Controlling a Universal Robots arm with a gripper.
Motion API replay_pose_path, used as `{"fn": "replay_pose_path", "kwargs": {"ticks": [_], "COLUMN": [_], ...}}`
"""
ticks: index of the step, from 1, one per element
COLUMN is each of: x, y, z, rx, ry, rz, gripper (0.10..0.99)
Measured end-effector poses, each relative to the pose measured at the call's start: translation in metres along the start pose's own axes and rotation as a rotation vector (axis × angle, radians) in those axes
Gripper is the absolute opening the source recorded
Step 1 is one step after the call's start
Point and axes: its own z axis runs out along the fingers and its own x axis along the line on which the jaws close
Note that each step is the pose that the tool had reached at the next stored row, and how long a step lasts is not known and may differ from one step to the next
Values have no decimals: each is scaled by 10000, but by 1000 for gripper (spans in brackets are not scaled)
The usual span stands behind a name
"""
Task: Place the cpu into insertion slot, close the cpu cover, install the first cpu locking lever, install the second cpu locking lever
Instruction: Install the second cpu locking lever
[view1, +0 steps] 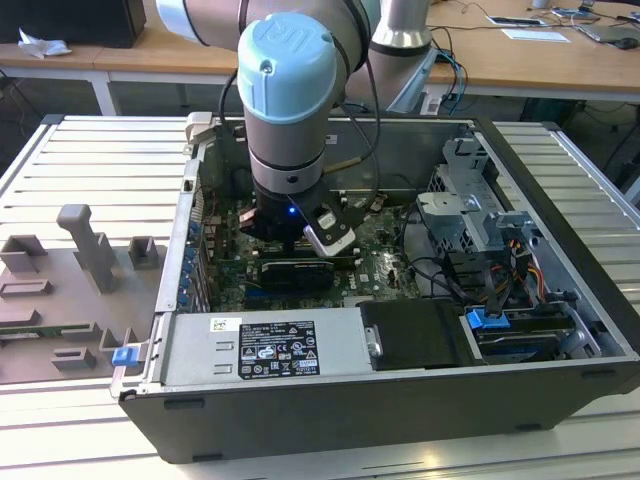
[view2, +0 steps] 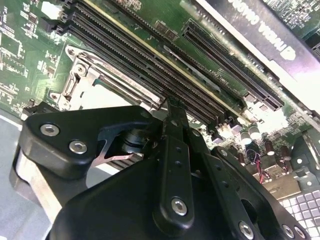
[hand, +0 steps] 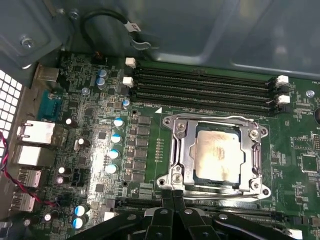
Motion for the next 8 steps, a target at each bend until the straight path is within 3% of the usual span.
{"fn": "replay_pose_path", "kwargs": {"ticks": [5,8], "x": [34,45], "y": [-4,-7], "z": [28,43], "rx": [-190,-227], "ry": [28,43], "rz": [-175,-237], "gripper": [106,106]}}
